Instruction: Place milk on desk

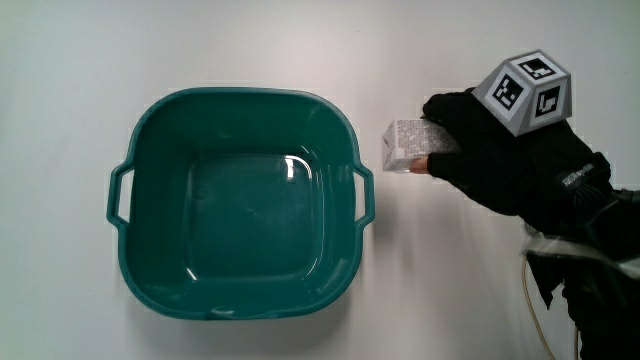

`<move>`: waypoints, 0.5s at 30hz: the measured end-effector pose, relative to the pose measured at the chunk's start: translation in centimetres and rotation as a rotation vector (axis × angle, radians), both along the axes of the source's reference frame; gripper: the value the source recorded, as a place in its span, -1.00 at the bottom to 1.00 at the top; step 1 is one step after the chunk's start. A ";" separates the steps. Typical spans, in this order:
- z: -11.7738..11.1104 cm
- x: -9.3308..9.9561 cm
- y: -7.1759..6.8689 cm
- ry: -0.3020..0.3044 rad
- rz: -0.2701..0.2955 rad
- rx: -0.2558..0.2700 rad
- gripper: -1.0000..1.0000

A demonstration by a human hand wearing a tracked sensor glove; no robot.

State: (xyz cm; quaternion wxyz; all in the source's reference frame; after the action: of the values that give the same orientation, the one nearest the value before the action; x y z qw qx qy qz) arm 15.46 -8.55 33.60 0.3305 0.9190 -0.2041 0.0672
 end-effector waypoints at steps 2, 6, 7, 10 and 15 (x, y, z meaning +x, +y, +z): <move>0.6 0.4 -0.2 0.013 0.010 -0.015 0.00; 2.0 1.3 -0.7 0.033 0.037 -0.041 0.00; 2.5 1.5 -0.8 0.037 0.041 -0.051 0.00; 3.8 2.3 -1.1 0.039 0.072 -0.086 0.00; 5.3 3.0 -1.2 0.056 0.087 -0.114 0.00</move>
State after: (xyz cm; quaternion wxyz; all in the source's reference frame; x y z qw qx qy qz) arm 18.45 -9.78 38.89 0.3846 0.9082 -0.1507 0.0672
